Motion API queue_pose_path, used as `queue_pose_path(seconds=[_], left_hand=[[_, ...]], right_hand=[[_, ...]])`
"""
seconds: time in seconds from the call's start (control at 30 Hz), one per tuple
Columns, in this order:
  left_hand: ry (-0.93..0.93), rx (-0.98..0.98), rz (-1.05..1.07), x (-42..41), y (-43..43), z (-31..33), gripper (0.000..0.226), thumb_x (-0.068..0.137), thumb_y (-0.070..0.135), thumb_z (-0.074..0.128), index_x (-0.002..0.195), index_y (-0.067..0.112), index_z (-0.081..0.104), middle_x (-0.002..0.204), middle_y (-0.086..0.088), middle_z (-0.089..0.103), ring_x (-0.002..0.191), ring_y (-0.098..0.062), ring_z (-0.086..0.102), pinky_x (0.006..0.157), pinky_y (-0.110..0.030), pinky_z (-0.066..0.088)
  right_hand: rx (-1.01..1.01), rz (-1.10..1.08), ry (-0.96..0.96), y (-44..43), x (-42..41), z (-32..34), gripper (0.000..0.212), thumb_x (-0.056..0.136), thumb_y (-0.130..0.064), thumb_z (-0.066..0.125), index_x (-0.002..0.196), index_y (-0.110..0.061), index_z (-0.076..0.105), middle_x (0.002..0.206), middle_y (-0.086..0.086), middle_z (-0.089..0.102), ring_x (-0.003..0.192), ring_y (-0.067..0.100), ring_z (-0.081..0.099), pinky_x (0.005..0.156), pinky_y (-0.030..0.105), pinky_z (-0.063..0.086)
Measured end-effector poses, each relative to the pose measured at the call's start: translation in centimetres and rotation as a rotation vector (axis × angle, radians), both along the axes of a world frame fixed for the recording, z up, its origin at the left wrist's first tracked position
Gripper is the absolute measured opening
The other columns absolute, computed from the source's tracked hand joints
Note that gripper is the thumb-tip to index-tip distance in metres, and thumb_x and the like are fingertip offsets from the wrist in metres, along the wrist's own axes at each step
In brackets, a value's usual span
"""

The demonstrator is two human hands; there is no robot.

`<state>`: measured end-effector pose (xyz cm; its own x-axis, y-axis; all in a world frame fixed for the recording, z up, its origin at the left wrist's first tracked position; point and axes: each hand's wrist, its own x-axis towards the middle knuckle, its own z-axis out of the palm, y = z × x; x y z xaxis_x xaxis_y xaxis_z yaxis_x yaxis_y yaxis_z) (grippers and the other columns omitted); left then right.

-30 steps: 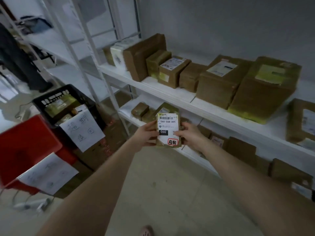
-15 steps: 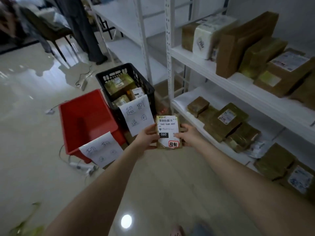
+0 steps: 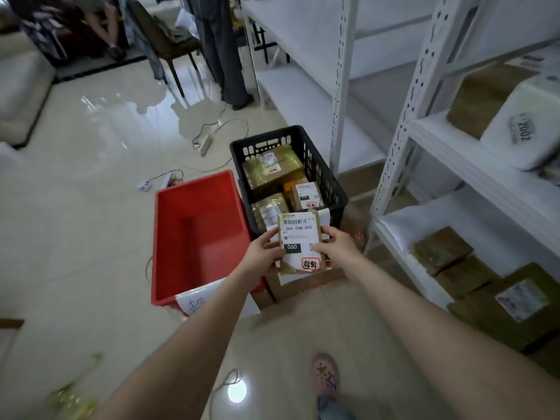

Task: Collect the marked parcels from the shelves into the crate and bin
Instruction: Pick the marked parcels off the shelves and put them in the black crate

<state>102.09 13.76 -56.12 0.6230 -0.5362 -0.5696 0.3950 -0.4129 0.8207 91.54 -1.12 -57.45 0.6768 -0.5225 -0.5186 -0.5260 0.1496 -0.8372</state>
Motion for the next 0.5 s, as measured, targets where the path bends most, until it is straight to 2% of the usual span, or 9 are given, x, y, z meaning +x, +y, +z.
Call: queue_pose_path(seconds=[0.1,0.23,0.33,0.43,0.5], left_hand=[[0.033,0.017,0.019,4.4,-2.3,-0.6,0.066,0.088,-0.008,0.054,0.143,0.025,0.04,0.11,-0.001,0.063,0.099,-0.025,0.067,0.086,-0.049,0.055],[0.052,0.028,0.061,9.9,-4.5,-1.9,0.065,0.088,-0.006,0.055,0.142,0.027,0.042,0.116,-0.002,0.063,0.103,-0.024,0.066,0.086,-0.048,0.056],[0.023,0.022,0.105,14.4,-6.3,-2.9,0.06,0.088,-0.005,0.056,0.14,0.022,0.044,0.124,-0.006,0.06,0.099,-0.024,0.067,0.082,-0.047,0.058],[-0.05,0.039,0.129,18.7,-8.7,-4.1,0.049,0.089,-0.001,0.054,0.135,0.015,0.049,0.12,-0.005,0.063,0.089,-0.017,0.067,0.071,-0.037,0.059],[-0.081,0.064,0.121,21.5,-10.4,-5.4,0.044,0.09,0.003,0.053,0.132,0.012,0.052,0.116,-0.004,0.066,0.091,-0.018,0.068,0.073,-0.037,0.059]], right_hand=[[0.038,0.02,0.033,-2.3,4.8,-0.9,0.056,0.09,-0.007,0.062,0.141,-0.02,0.043,0.125,0.007,0.061,0.093,0.019,0.064,0.067,0.03,0.053],[0.052,0.048,0.048,-4.8,10.9,-1.5,0.058,0.09,-0.005,0.061,0.143,-0.018,0.042,0.128,0.009,0.06,0.095,0.021,0.064,0.07,0.034,0.057],[0.014,0.049,0.052,-6.5,15.7,-2.0,0.06,0.09,-0.003,0.061,0.144,-0.019,0.041,0.131,0.009,0.059,0.103,0.026,0.064,0.08,0.041,0.057],[-0.016,0.033,0.049,-8.0,19.9,-3.1,0.071,0.088,0.0,0.06,0.148,-0.024,0.032,0.134,0.009,0.056,0.096,0.023,0.065,0.068,0.035,0.058],[-0.032,0.018,0.054,-8.9,22.3,-4.0,0.074,0.089,0.0,0.06,0.149,-0.028,0.028,0.136,0.008,0.056,0.095,0.021,0.065,0.066,0.032,0.056]])
